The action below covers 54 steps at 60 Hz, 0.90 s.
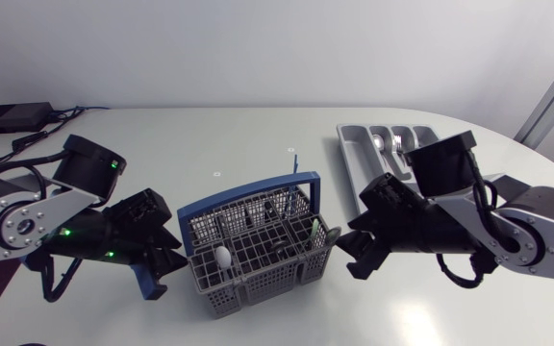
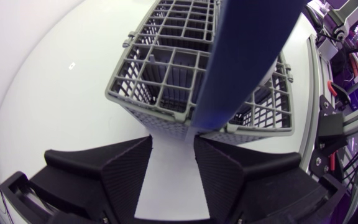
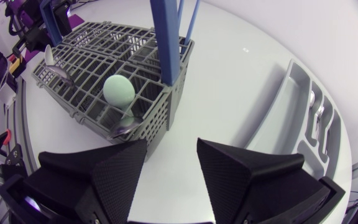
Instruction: Unload the cutlery basket into the drawer organizer.
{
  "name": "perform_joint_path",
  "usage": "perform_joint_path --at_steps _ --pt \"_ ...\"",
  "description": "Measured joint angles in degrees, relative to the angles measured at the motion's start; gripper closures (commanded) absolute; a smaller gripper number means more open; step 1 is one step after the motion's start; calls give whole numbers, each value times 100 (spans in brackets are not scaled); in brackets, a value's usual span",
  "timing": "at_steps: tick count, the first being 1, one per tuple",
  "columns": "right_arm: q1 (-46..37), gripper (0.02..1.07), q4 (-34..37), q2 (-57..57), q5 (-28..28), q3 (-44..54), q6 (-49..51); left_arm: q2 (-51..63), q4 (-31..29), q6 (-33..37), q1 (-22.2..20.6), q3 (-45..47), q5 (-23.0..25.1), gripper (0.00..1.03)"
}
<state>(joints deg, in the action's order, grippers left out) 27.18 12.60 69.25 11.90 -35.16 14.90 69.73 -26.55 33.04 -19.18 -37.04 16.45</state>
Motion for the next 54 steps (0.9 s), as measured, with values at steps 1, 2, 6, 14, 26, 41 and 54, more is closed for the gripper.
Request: perform_joint_path --at_steps 1,2,6,14,26,41,54 --pt "11 46 -2 0 -17 -7 -11 33 31 0 9 -7 -4 54" --pt "15 46 -2 4 -24 -11 -11 81 63 0 20 -20 -7 54" --pt "15 46 -7 37 -46 -26 -31 243 122 -2 57 -96 -11 54" --pt "15 46 -63 162 -122 -118 -33 616 278 -22 146 -358 -50 54" --pt "15 46 -81 356 -181 -243 -35 1091 546 -24 205 -726 -153 54" --pt "61 46 -87 730 -302 -409 -98 1563 741 -24 299 -1128 -179 54" --pt "85 46 -83 1005 -435 -682 -127 1722 844 -26 376 -1375 -173 54"
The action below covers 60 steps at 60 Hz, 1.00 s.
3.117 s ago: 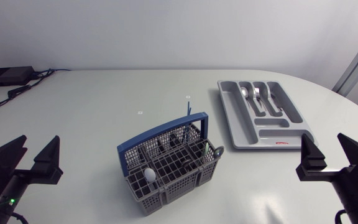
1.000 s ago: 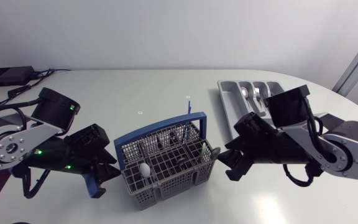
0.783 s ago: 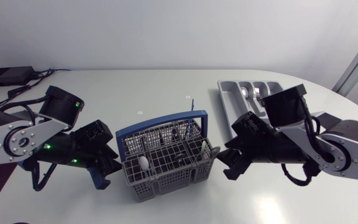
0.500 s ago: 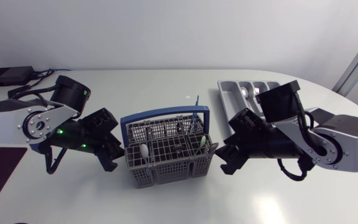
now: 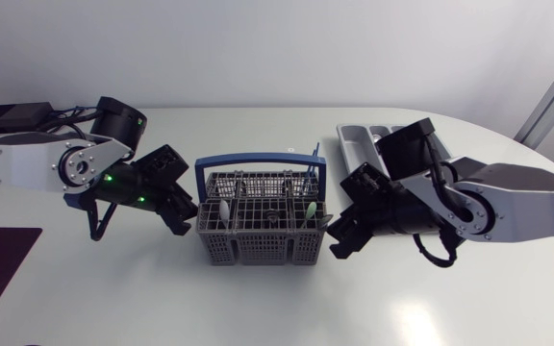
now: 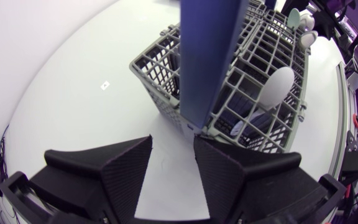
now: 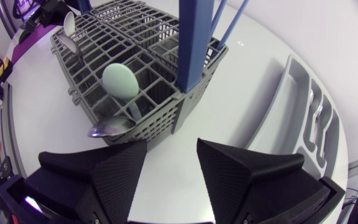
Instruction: Unload the cutlery basket into the drawer organizer.
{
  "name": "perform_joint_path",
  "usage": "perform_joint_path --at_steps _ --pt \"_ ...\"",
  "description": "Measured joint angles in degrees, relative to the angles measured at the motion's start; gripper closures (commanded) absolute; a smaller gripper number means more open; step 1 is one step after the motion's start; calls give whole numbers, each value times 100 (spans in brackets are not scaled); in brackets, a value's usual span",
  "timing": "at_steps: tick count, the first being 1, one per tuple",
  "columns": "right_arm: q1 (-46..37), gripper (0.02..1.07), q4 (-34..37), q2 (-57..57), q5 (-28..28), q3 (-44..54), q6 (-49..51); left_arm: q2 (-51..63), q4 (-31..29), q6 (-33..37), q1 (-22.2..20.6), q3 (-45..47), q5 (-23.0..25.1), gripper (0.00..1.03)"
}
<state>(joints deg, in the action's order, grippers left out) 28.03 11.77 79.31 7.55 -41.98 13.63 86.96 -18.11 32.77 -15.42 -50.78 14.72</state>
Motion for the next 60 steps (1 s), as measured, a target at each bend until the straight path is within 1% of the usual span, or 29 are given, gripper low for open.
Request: perform_joint_path --at_steps 25,27,29,36,38,39,42,46,49,54,57,60 --pt "-114 46 -129 457 -81 -372 -17 17 7 2 33 -50 -4 54" --pt "-116 46 -129 461 -85 -372 -20 22 9 2 33 -50 -4 53" --pt "-116 40 -129 461 -101 -372 -20 22 11 2 39 -50 -4 53" --pt "-120 17 -153 367 -223 -319 -31 22 17 2 125 -50 33 38" --pt "-120 12 -179 271 -282 -243 -28 20 20 4 170 -48 83 34" --pt "-120 10 -179 212 -297 -205 -26 11 20 2 195 -44 109 30" --pt "-144 9 -232 -35 -295 -66 4 -52 24 7 267 0 186 22" --pt "-199 9 -258 -413 -269 90 17 -243 22 11 369 92 286 20" --pt "-258 8 -254 -721 -269 177 63 -470 20 39 448 173 308 14" --pt "-391 7 -177 -1158 -269 280 151 -896 20 122 601 289 326 13" --pt "-446 7 -109 -1370 -273 330 188 -1126 -4 197 669 337 326 10" --pt "-459 7 -35 -1563 -267 389 210 -1338 -61 227 704 382 334 10"
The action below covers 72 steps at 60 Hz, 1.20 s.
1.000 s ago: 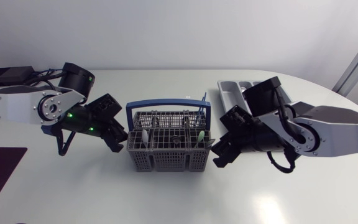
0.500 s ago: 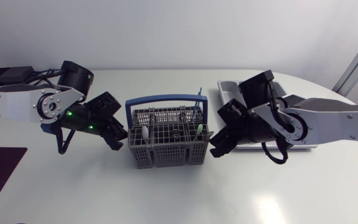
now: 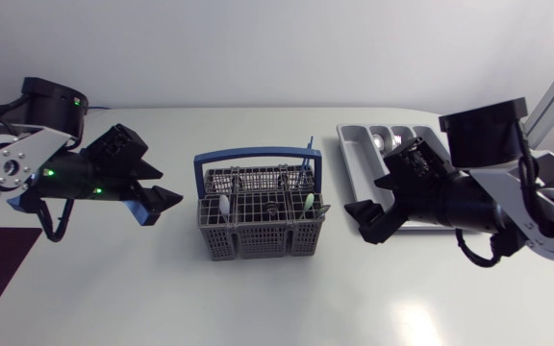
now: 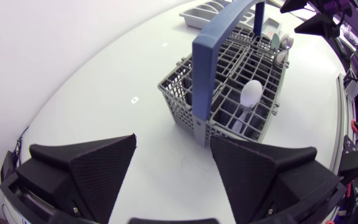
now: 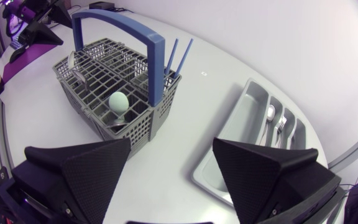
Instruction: Unload the cutlery basket into the drawer organizer.
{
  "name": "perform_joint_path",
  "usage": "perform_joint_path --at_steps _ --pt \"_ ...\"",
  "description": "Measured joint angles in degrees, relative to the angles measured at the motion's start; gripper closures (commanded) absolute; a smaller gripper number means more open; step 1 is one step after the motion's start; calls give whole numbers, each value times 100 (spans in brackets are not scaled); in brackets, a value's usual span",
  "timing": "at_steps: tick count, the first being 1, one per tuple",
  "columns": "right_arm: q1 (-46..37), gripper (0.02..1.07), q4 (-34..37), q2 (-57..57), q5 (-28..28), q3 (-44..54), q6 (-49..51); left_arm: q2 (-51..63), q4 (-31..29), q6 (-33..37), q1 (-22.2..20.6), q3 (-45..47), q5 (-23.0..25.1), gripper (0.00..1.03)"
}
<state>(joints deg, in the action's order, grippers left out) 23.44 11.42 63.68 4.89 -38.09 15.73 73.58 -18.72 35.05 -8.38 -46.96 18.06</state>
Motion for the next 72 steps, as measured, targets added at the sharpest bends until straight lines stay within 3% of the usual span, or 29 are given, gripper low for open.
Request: perform_joint_path --at_steps 22,43,72 --pt "76 7 227 -293 -2 210 24 -424 -343 79 -350 197 11 10" --pt "413 7 35 280 -28 210 -9 621 85 76 -459 190 -35 10" --pt "535 7 192 214 -94 203 -55 844 332 -52 -522 -7 -52 10"
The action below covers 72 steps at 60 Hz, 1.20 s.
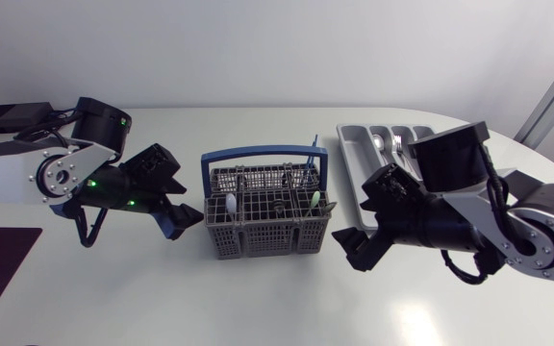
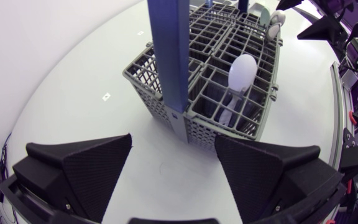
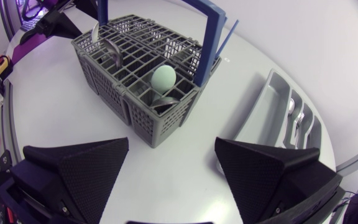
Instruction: Unload the cutlery basket into the drawer organizer.
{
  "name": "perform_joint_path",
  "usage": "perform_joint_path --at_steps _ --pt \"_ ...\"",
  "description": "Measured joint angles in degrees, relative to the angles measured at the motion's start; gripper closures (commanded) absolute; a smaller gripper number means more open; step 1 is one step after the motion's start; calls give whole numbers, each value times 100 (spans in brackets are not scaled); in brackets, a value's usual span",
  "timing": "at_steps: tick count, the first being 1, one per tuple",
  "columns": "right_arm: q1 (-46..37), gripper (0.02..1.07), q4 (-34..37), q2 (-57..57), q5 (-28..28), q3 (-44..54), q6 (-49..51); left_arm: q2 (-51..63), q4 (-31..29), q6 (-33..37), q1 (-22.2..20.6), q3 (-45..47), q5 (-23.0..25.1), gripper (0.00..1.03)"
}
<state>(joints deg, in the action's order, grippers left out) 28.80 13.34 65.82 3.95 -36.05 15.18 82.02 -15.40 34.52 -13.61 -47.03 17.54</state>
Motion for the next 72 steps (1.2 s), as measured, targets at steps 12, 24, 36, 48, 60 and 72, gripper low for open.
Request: perform_joint_path --at_steps 12,24,36,48,60,72 --pt "389 7 859 -588 -109 -350 -166 -463 -105 2 267 37 0 10" --pt "1027 7 1368 -470 -98 -1379 -627 -1355 -278 2 310 282 2 10" --pt "1241 12 1443 549 273 -2216 -994 -1718 -251 4 310 782 2 8" --pt "1235 12 1679 1650 658 -2855 -1115 -1893 -164 4 310 1137 0 8" --pt "1252 12 1714 2455 704 -3679 -1460 -2055 -2 4 310 1235 0 8" --pt "1392 18 1714 3174 852 -4266 -1827 -2107 98 2 310 1381 2 8"
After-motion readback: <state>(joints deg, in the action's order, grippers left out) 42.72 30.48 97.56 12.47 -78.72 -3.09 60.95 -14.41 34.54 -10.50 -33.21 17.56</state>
